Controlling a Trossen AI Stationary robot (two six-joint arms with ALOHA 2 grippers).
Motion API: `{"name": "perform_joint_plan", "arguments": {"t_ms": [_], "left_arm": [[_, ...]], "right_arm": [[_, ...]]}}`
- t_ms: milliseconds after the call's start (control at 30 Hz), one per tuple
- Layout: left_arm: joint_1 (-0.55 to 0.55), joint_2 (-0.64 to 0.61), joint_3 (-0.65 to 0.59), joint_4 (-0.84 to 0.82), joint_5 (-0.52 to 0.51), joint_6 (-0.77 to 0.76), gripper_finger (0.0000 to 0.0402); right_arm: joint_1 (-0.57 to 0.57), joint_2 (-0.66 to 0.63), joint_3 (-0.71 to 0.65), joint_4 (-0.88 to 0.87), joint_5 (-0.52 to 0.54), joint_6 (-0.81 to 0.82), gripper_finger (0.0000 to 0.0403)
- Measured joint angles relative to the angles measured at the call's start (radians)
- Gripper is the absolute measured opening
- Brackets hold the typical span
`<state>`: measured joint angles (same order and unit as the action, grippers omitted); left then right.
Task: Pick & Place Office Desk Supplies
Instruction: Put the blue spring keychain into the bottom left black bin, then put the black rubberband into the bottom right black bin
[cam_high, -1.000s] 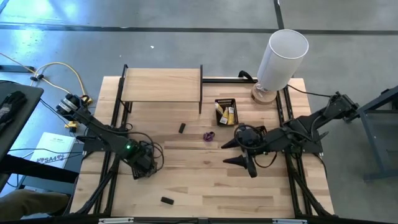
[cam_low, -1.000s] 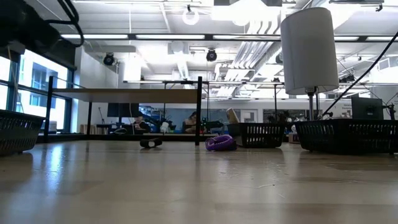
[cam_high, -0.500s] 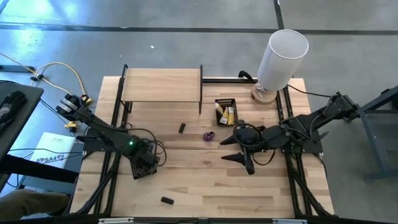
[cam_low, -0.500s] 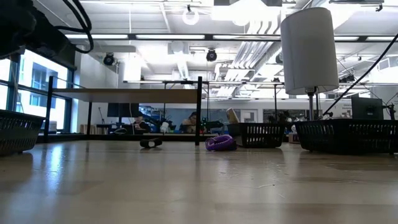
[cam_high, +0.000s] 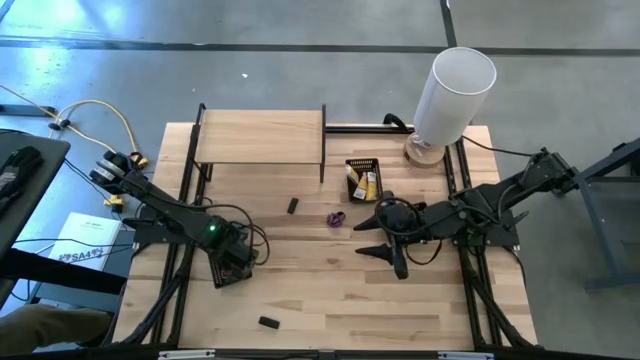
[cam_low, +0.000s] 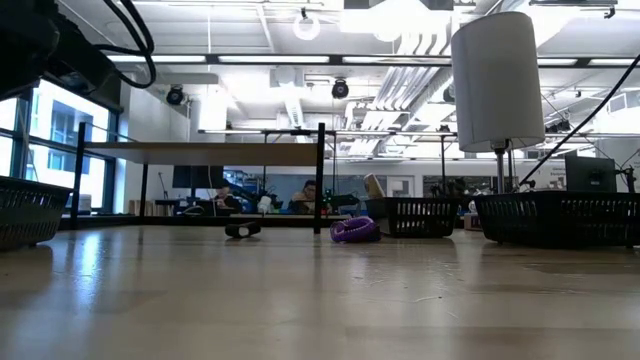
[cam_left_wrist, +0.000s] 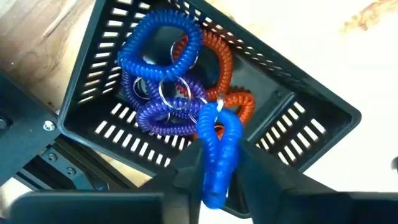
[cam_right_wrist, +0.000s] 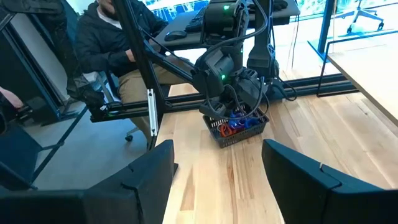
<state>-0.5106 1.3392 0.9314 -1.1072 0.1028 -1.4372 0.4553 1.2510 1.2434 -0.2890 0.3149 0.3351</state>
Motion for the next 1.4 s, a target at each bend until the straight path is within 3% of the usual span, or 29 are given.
{"name": "perform_joint_plan", "arguments": {"t_ms": [267,533,733,933,1067,1400], "left_arm": [[0.004,-0.001,0.0,-0.007,0.005,-0.03,0.0176],[0.006,-0.065,0.021,-0.046,-0.057,-0.046,0.0184],[0.007,-0.191,0.061,-0.002,-0.326,-0.042,0.0184],[0.017,-0.306,0.064,0.268,-0.594,0.192,0.0184],[0.087,-0.326,0.064,0.353,-0.607,0.33,0.0184],[0.369,-0.255,0.064,0.367,-0.606,0.433,0.0184]], "right_arm": [[0.0,0.0,0.0,0.0,-0.003,0.0,0.0232],[0.0,0.0,0.0,0.0,-0.004,0.0,0.0232],[0.0,0.0,0.0,0.0,-0.004,0.0,0.0232],[0.0,0.0,0.0,-0.003,-0.004,0.005,0.0232],[0.0,0.0,0.0,-0.019,-0.004,0.024,0.0232],[0.0,0.0,0.0,-0.06,-0.004,0.132,0.0232]]}}
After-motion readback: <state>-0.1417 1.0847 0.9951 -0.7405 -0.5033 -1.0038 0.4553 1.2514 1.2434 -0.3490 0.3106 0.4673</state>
